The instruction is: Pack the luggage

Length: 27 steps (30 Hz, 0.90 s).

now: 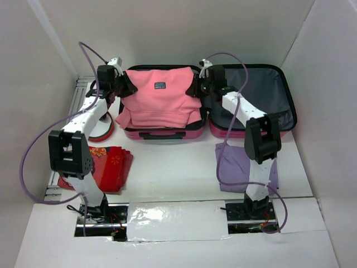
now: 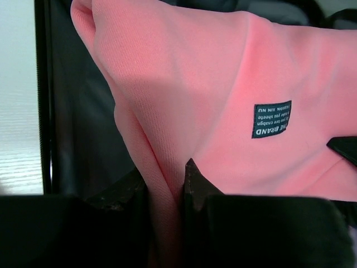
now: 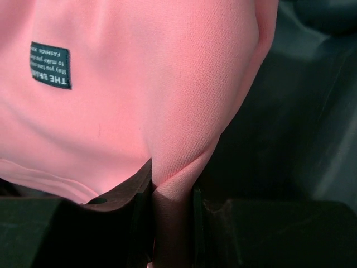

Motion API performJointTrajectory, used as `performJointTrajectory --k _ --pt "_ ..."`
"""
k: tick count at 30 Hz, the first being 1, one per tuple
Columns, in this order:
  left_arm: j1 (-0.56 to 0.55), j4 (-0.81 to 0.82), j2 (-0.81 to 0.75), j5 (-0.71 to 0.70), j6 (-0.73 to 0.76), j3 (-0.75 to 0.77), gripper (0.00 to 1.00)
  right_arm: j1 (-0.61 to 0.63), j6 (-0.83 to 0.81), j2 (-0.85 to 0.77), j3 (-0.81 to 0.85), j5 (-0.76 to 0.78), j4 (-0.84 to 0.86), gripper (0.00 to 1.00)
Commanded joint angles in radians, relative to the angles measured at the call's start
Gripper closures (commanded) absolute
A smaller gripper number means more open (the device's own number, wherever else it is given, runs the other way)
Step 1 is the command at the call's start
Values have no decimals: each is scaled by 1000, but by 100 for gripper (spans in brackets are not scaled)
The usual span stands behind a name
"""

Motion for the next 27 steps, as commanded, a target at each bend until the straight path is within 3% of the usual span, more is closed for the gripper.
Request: performJointTrajectory --k 1,8,9,10,11,12,13,14,15,17,21,27 --pt "9 124 65 49 14 62 100 -33 -28 32 82 -45 90 100" --pt "19 103 156 58 5 44 100 -42 -28 103 84 -23 -6 100" --pt "19 87 168 58 5 44 94 -42 -28 92 66 -9 4 100" --pt "19 87 168 58 5 44 84 -42 -28 83 52 6 5 98" --pt "19 75 168 44 5 44 70 -42 -28 83 52 21 -9 75" --pt "19 75 168 24 14 44 57 -42 -42 72 52 21 -23 60" --pt "28 63 168 24 27 44 29 -42 -51 61 52 30 -40 49" --pt "28 63 168 24 38 44 20 -42 -51 52 61 31 -51 39" --pt "28 52 150 15 60 56 5 -42 -65 28 61 31 -64 27" --pt "28 43 130 6 83 75 0 -42 -86 -2 72 31 -83 20" --pt "28 3 55 6 106 110 0 -42 -108 -72 138 46 -150 6" --pt "8 -58 -126 36 117 64 0 -51 -108 -255 14 32 -160 3"
